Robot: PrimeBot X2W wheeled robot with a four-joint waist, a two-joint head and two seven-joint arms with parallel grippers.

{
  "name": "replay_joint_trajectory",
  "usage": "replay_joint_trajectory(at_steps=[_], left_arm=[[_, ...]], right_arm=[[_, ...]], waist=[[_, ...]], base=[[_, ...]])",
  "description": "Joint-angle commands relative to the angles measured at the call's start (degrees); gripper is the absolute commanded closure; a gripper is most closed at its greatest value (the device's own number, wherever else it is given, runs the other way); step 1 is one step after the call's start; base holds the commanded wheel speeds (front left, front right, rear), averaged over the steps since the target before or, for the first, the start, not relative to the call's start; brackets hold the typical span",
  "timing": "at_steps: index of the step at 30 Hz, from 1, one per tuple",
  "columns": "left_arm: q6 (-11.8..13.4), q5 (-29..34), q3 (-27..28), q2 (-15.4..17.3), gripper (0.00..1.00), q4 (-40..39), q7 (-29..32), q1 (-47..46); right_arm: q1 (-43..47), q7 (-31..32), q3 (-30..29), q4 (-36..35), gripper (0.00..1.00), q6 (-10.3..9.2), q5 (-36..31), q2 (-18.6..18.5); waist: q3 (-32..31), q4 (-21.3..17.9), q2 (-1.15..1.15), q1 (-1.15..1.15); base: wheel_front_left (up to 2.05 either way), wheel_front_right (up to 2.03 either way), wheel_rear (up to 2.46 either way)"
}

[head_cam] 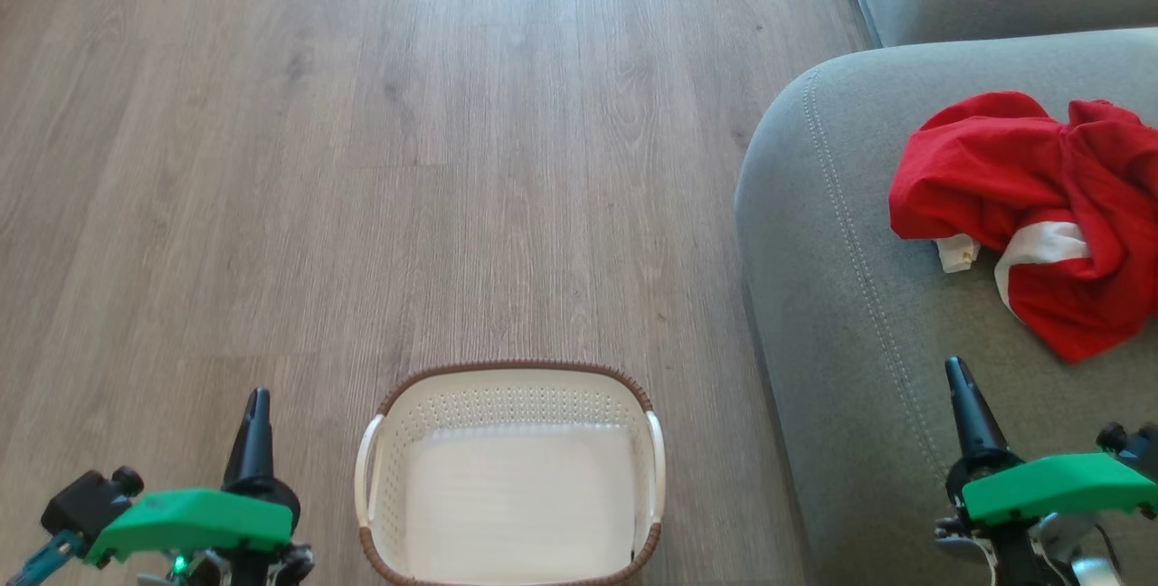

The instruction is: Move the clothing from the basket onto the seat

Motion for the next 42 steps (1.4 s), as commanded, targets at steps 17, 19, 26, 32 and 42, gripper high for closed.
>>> replay_joint_trajectory(at_steps=[17, 19, 26, 32, 42], left_arm=[[-1.0, -11.2, 2.9, 0.0, 1.0, -2.0, 3.1, -4.7], [-1.0, -12.4, 3.1, 0.0, 1.0, -2.0, 3.4, -4.8], [-1.2, -16.7, 3.6, -0.1, 1.0, -2.0, 4.6, -5.2], [-1.3, -19.8, 3.9, -0.1, 1.0, -2.0, 5.4, -5.6], [-1.6, -26.0, 4.6, -0.3, 1.0, -2.0, 7.1, -6.2]], right_arm=[[-4.6, 3.0, -1.3, -1.3, 1.0, -0.01, 9.9, 1.0], [-4.8, 3.3, -1.4, -1.3, 1.0, -0.01, 11.0, 1.2], [-5.3, 4.5, -2.1, -1.1, 1.0, -0.01, 14.7, 1.6], [-5.6, 5.3, -2.5, -1.0, 1.0, -0.01, 17.4, 1.9], [-6.4, 6.9, -3.4, -0.8, 1.0, -0.01, 22.7, 2.6]], waist=[[0.1, -0.1, 0.0, 0.0], [0.1, -0.1, 0.0, 0.0], [0.1, -0.2, 0.0, 0.0], [0.1, -0.2, 0.0, 0.0], [0.1, -0.3, 0.0, 0.0]], base=[[0.0, 0.0, 0.0], [0.0, 0.0, 0.0], [0.0, 0.0, 0.0], [0.0, 0.0, 0.0], [0.0, 0.0, 0.0]])
